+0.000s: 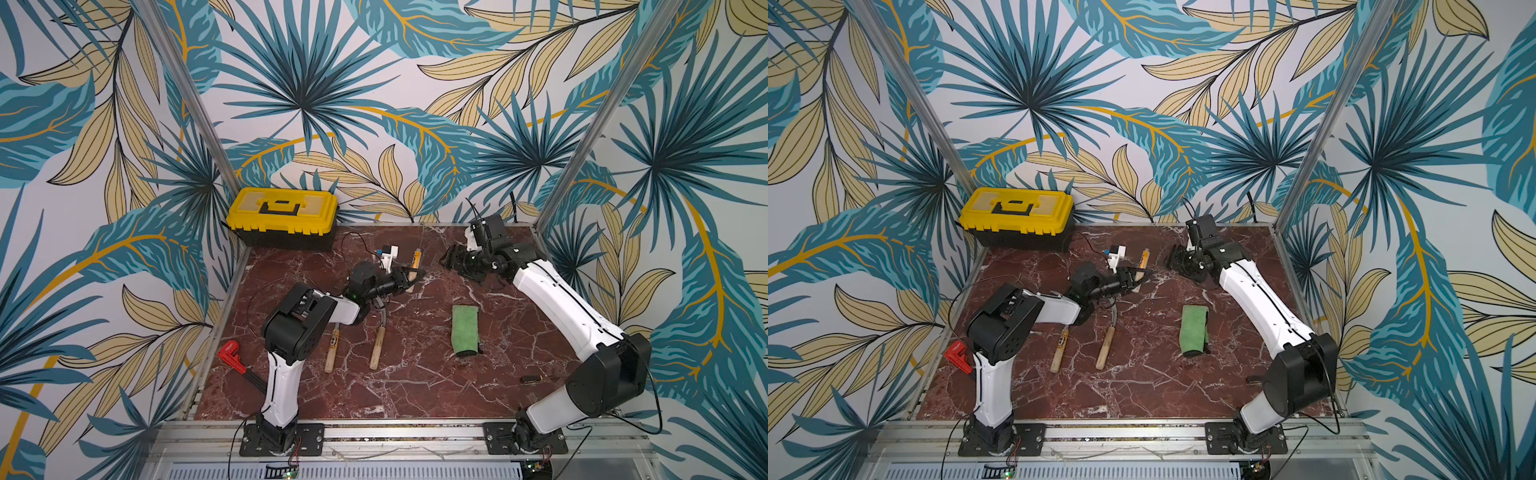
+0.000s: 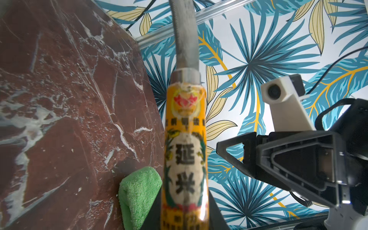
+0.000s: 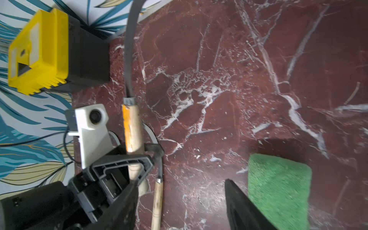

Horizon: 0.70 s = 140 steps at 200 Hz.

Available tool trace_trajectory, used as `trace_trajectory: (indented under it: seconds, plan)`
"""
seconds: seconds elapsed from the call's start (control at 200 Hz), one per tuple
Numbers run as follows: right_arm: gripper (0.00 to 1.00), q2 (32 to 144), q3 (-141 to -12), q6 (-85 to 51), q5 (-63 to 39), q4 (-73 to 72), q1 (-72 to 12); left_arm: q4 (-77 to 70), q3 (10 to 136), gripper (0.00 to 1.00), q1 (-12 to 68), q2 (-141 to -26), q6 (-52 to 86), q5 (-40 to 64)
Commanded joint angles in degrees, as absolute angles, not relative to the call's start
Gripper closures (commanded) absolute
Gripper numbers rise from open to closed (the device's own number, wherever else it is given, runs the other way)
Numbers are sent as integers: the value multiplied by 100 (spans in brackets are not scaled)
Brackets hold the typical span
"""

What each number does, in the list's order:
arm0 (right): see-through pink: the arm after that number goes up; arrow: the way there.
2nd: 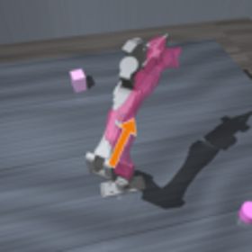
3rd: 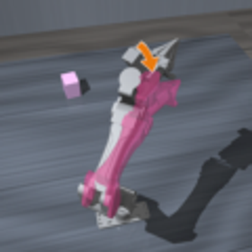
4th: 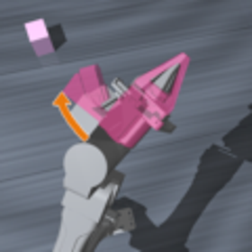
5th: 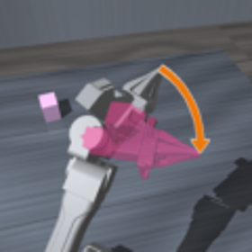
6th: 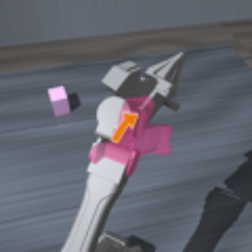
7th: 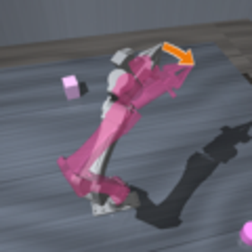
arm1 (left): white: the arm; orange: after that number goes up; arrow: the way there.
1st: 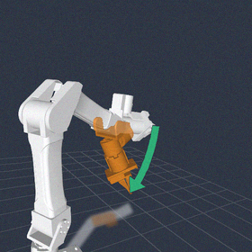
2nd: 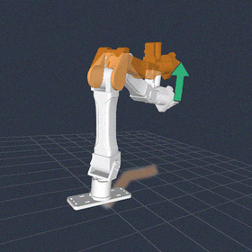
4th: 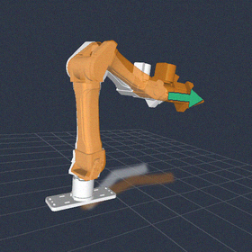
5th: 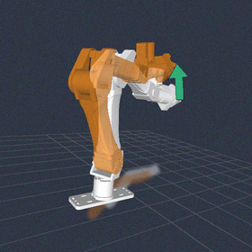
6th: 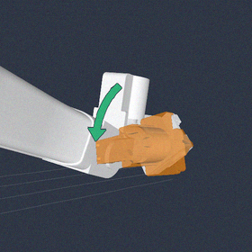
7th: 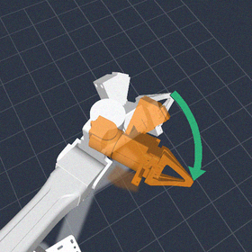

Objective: Wipe small sickles with rags
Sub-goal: Adjust the small sickle, then pick up the rag from the center of the board.

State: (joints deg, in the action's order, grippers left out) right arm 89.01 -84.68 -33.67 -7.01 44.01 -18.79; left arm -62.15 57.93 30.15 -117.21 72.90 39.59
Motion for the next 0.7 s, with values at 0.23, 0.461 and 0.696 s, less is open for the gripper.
trace_trajectory:
  seconds: [0.23,0.461,0.696]
  plan:
    - [27,9164,-7106,-2982,-336,5320,-1707,-7004,5450,100,3023,-11409,7497,3718]
    - [24,9450,-6475,-3159,-383,5033,-1674,-7005,5372,100,3023,-11334,7506,3752]
    - [22,9785,-6170,-3226,-534,4623,-1486,-7005,5261,100,3023,-11239,7497,3790]
